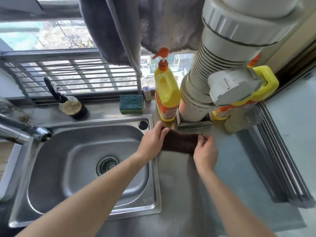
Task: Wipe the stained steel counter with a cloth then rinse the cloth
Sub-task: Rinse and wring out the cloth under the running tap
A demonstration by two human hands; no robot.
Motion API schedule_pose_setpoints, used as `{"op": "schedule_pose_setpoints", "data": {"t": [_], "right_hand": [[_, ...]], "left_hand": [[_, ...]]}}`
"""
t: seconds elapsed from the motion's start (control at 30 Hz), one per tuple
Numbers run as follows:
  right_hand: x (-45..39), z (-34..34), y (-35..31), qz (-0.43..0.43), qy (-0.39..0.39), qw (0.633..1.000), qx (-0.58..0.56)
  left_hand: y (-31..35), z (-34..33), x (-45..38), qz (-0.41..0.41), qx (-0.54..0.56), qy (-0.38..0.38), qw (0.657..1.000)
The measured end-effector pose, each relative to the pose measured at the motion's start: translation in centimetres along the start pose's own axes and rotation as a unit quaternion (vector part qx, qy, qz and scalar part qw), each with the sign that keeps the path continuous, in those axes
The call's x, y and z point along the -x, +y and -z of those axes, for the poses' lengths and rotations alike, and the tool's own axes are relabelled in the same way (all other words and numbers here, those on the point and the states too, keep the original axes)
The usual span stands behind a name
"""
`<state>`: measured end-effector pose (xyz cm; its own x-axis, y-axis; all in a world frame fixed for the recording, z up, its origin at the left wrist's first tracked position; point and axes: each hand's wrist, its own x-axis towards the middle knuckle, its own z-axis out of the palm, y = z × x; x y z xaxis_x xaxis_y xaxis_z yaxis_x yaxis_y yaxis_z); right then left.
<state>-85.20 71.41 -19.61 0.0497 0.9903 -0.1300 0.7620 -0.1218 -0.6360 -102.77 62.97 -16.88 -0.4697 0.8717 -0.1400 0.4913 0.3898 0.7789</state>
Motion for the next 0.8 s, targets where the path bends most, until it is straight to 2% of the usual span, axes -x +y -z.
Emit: {"op": "schedule_pose_setpoints", "data": {"t": [0.1, 0.23, 0.3, 0.37, 0.4, 0.43, 0.5, 0.63, 0.8], "right_hand": [[-0.4, -0.1, -0.1, 0.058, 0.017, 0.997, 0.054], [-1.1, 0.1, -0.7, 0.123, 0.078, 0.986, 0.085], [-0.9, 0.3, -0.3, 0.215, 0.114, 0.964, 0.108], [0.1, 0.1, 0.6, 0.346, 0.059, 0.927, 0.132], [0.7, -0.1, 1.3, 0.394, 0.010, 0.906, 0.153], [1.2, -0.3, 2.0, 0.421, -0.029, 0.889, 0.179], [1.5, -0.6, 3.2, 0.424, -0.058, 0.876, 0.220], [0.2, -0.8, 2.9, 0.407, -0.043, 0.888, 0.209], [-0.2, -0.7, 2.0, 0.400, -0.054, 0.894, 0.194]], "left_hand": [[-0.2, -0.3, -0.1, -0.016, -0.070, -0.015, 0.997], [0.2, -0.7, 0.0, 0.042, -0.026, 0.073, 0.996], [-0.2, -1.1, 0.9, -0.025, -0.136, 0.131, 0.982], [-1.3, -1.7, 2.2, -0.170, -0.268, 0.090, 0.944], [-1.8, -1.9, 2.7, -0.216, -0.306, 0.047, 0.926], [-2.4, -2.1, 3.0, -0.228, -0.326, 0.018, 0.917], [-3.2, -2.3, 3.1, -0.203, -0.349, 0.013, 0.915], [-3.7, -2.9, 2.4, -0.185, -0.382, 0.043, 0.904], [-3.3, -2.7, 2.4, -0.161, -0.382, 0.019, 0.910]]}}
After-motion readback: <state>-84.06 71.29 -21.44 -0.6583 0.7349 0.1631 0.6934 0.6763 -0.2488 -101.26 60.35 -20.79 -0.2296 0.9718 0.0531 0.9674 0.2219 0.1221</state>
